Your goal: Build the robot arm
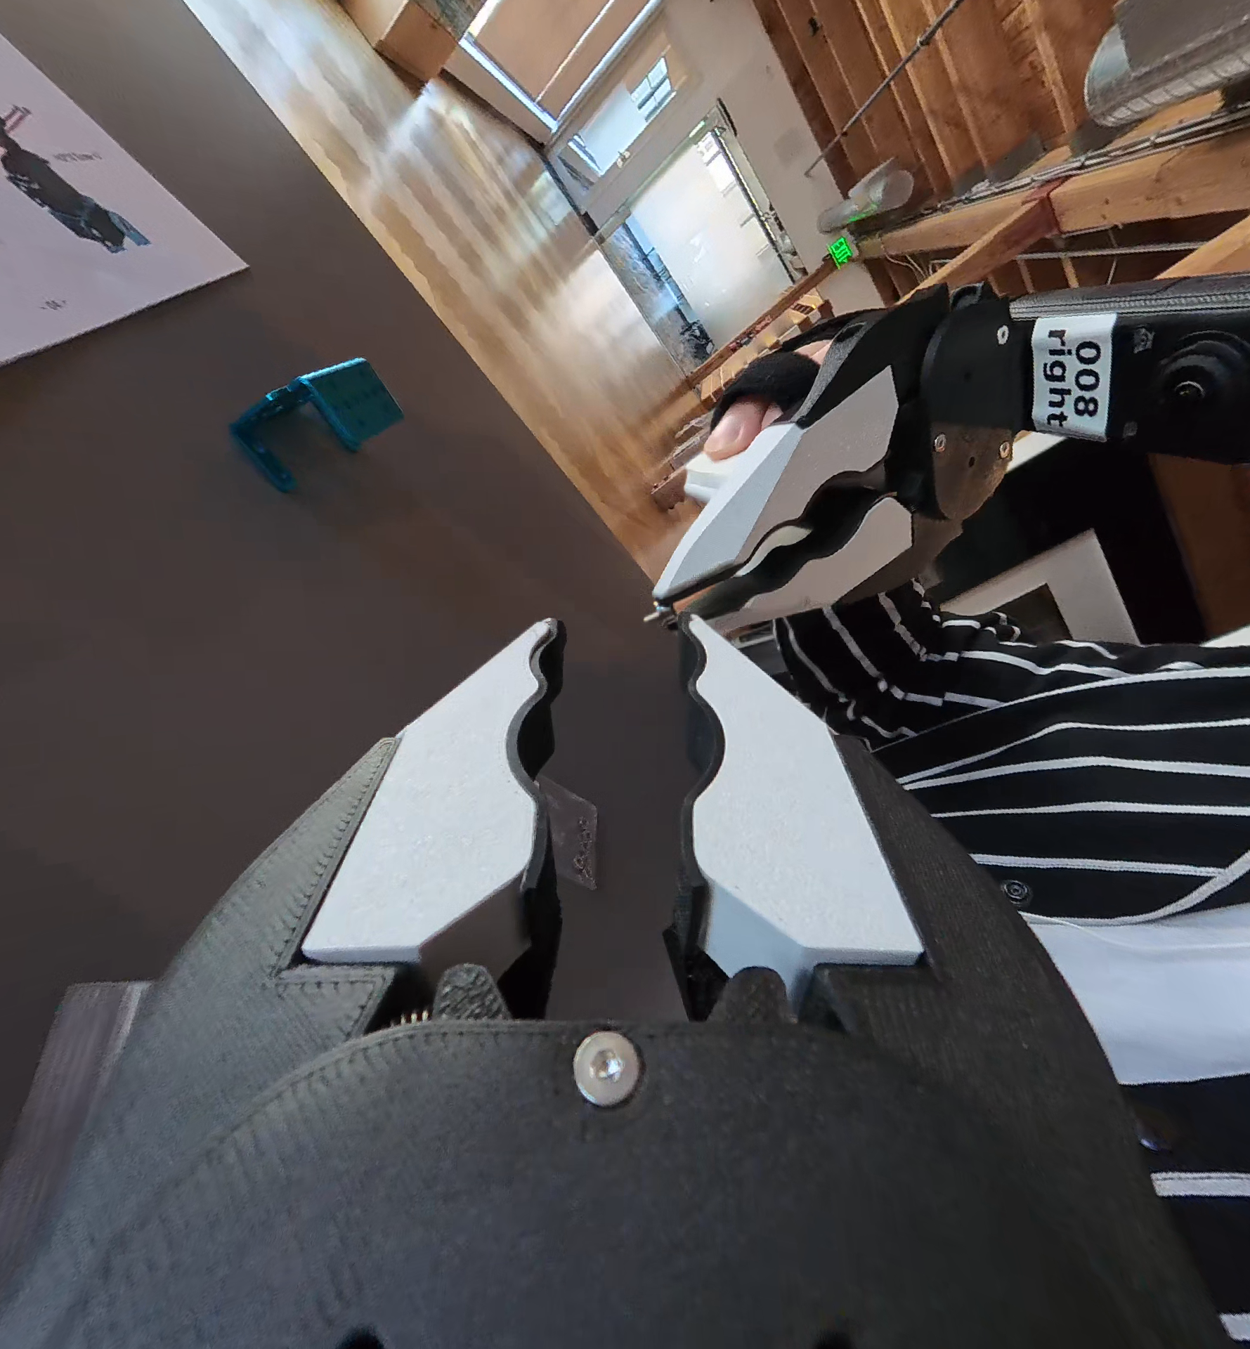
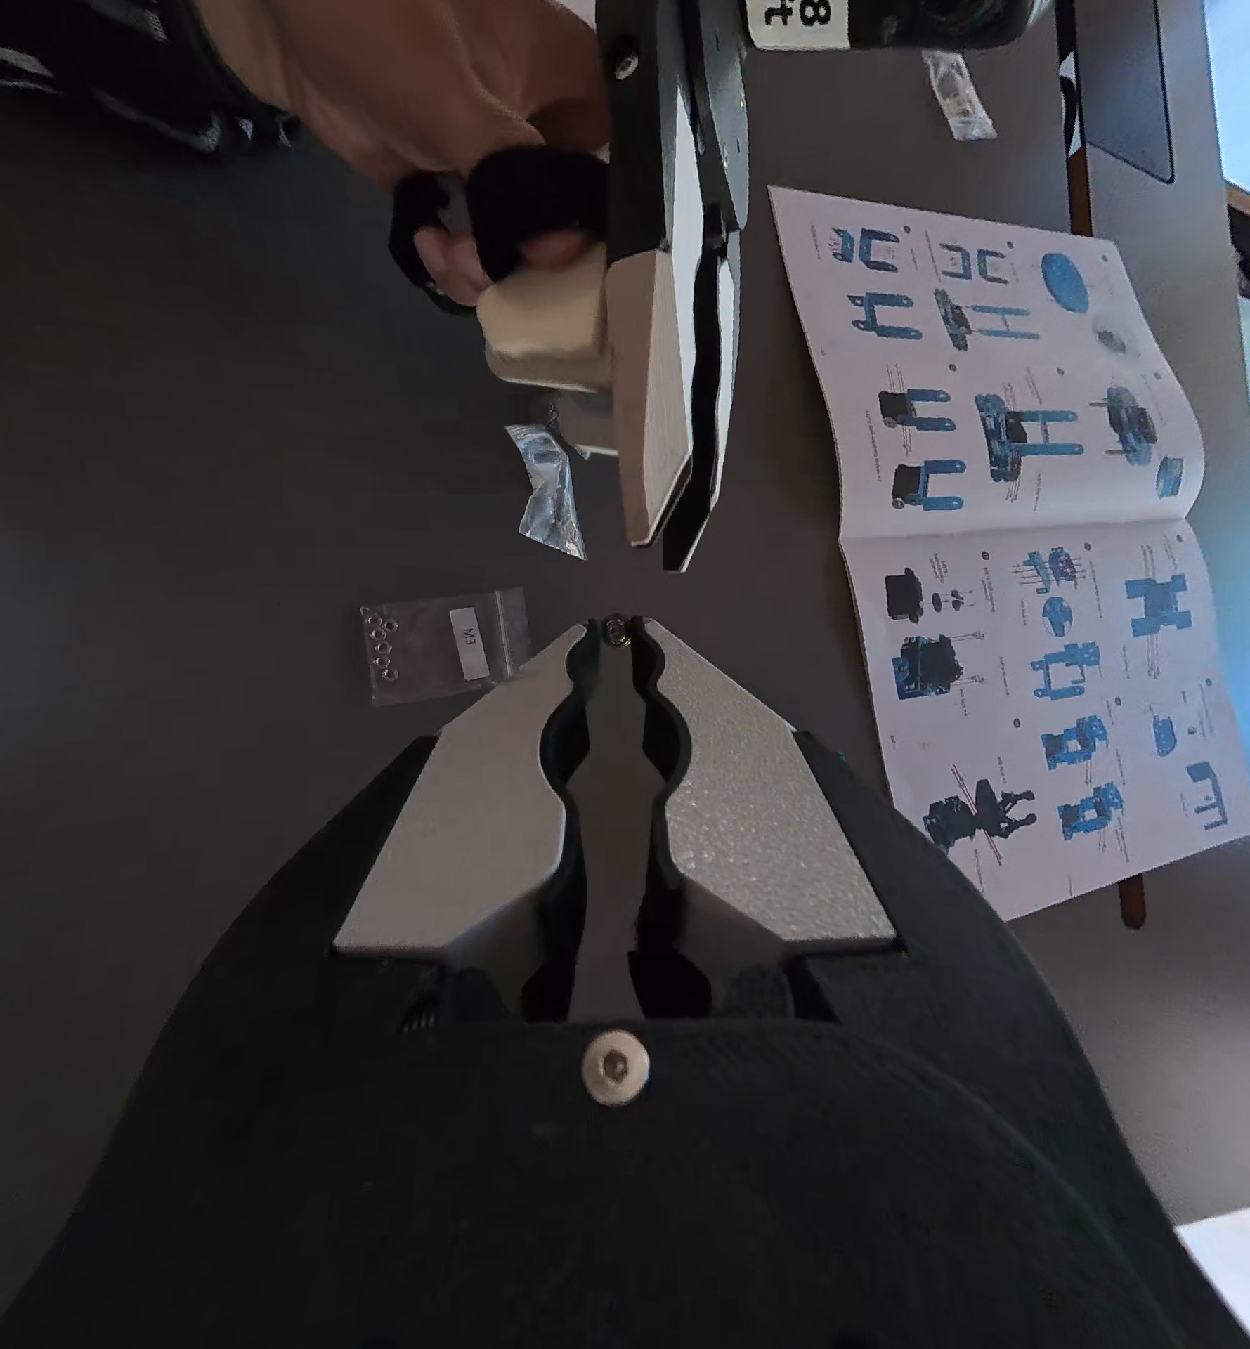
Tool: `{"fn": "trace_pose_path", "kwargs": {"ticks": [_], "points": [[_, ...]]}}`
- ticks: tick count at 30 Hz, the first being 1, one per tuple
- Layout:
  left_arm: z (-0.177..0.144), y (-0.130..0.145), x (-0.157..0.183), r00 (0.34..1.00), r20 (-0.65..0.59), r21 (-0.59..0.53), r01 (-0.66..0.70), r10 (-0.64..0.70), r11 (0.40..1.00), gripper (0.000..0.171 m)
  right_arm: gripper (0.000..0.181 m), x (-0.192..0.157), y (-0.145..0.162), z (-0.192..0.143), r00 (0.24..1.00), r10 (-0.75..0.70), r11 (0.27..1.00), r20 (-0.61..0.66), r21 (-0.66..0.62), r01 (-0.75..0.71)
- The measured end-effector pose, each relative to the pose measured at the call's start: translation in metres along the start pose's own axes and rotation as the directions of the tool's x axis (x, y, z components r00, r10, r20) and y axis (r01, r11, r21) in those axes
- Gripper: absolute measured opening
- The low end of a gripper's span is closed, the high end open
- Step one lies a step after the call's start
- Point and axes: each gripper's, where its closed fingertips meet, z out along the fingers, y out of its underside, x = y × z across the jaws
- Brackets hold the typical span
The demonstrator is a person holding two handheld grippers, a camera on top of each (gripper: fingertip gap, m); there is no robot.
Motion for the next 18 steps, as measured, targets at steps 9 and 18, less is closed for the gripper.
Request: {"fn": "trace_pose_path", "kwargs": {"ticks": [9,18], "points": [[-0.009,0.003,-0.013,0.999,0.034,0.01,0.005,-0.005,1.0,0.029,0.007,0.03,0.047,-0.015,0.993,0.074,0.992,-0.094,-0.091,-0.082],[-0.012,0.003,-0.031,0.976,0.175,-0.028,-0.129,0.132,0.991,0.03,0.007,0.068,0.081,-0.004,0.977,0.151,0.985,-0.152,-0.055,-0.161]]}}
